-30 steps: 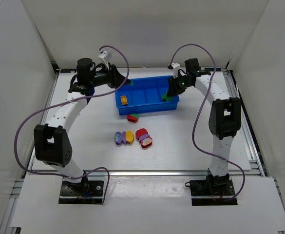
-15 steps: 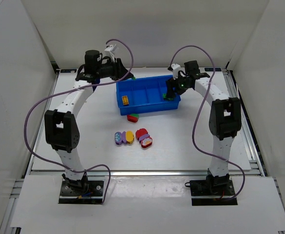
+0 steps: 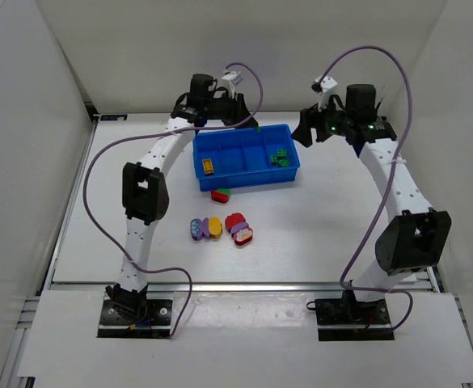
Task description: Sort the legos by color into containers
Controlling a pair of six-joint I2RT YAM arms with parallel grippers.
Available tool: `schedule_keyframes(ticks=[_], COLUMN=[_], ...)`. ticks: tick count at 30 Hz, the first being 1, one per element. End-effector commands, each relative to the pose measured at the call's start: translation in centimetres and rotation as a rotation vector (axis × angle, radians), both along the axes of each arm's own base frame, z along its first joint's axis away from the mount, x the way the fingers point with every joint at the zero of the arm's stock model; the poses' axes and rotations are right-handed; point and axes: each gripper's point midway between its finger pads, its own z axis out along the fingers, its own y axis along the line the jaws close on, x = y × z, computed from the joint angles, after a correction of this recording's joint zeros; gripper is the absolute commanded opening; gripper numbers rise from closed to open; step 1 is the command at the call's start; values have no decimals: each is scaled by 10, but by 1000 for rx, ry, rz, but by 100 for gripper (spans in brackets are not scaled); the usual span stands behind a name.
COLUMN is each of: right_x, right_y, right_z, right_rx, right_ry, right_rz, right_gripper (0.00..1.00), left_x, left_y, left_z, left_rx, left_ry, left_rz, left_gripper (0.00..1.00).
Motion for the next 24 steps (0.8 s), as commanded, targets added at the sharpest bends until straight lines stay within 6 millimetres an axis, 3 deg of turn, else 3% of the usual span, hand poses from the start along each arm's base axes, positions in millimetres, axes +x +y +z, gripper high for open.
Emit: schedule_keyframes(ticks=[1, 3, 4, 6, 7, 8, 13, 14, 15, 24], right_x=[-6, -9, -12, -15, -17, -18, -20, -20, -21, -23], right_y=[-22, -34, -37, -44, -48, -49, -57, -57, -58, -62], right_z=[0, 1, 1, -1, -1, -2, -2, 0, 0, -7], right_rx=[2, 0, 1, 2, 3, 5, 5, 1, -3, -20], right_ry=[-3, 3, 7, 23, 25, 29, 44, 40, 40, 55], right_rz=[-40, -65, -72, -86, -96, -98, -118, -119, -123, -123], right_gripper=[77, 77, 77, 77, 77, 77, 77, 77, 77, 77], left_x=[-9, -6, -4, -5, -3, -5, 2, 4, 5, 17], left_y=[-25, -33, -39, -52, -56, -63, -80, -84, -88, -100], left_z=[6, 0, -12, -12, -26, -20, -40, -52, -50, -83], left_rx=[16, 24, 31, 31, 37, 30, 22, 28, 25, 56], left_ry=[-32, -48, -38, -73, -64, -88, -113, -104, -120, -137], left_rz=[-56, -61, -70, -95, -103, -119, -128, -131, -131, -99], left_gripper=[31, 31, 31, 32, 33, 33, 35, 35, 35, 61])
